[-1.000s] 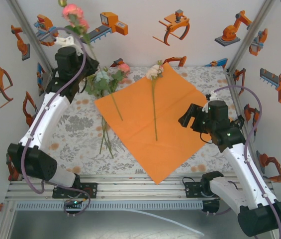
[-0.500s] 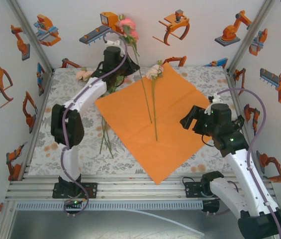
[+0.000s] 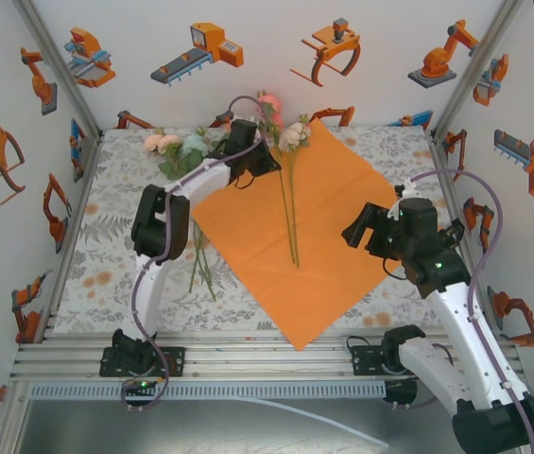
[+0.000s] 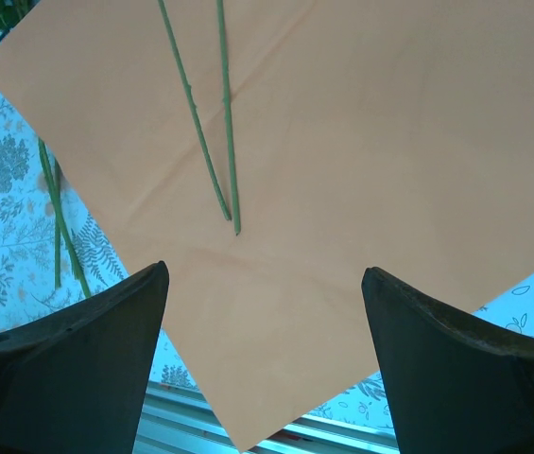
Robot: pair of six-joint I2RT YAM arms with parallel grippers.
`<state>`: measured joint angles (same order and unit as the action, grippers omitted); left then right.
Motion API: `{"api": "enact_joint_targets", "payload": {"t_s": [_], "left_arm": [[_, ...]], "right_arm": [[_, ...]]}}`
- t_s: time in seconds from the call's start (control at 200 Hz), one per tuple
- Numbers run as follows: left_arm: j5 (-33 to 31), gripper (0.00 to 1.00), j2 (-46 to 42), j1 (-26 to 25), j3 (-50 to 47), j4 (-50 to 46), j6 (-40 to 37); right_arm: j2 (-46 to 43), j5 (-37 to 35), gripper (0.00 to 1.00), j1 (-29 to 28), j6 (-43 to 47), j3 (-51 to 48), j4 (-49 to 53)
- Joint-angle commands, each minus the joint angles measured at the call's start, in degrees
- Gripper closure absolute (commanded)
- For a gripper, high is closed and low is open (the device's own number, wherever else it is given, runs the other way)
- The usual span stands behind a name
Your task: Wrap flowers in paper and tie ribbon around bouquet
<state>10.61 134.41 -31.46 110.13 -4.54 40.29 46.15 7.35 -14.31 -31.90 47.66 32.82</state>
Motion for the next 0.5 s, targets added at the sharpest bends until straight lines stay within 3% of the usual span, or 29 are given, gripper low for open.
{"api": "enact_joint_targets", "payload": {"t_s": [0.0,0.225,0.35,0.406,0.496], "left_arm": [[1.7,1.0,2.2,0.1,3.6,-0.6,0.5],[3.0,1.0,7.2,0.1,6.4,-1.8,1.2],[3.3,0.86,7.8,0.1,6.9,-1.4,2.6],[3.5,0.75,7.5,0.1,6.9,-1.1,2.9],[2.7,0.72,6.1,0.1,6.9,-1.9,2.4]], "right_arm": [[-0.3,-0.8,0.24,-0.3,-0.4,-0.3,0.7],[-1.1,-1.1,0.24,-0.3,-0.4,-0.3,1.7],[-1.6,-1.4,0.24,-0.3,-0.3,-0.4,2.1],[-1.7,-1.5,0.24,-0.3,-0.4,-0.3,2.2],[-1.7,-1.5,0.24,-0.2,-0.3,-0.1,2.3]]}}
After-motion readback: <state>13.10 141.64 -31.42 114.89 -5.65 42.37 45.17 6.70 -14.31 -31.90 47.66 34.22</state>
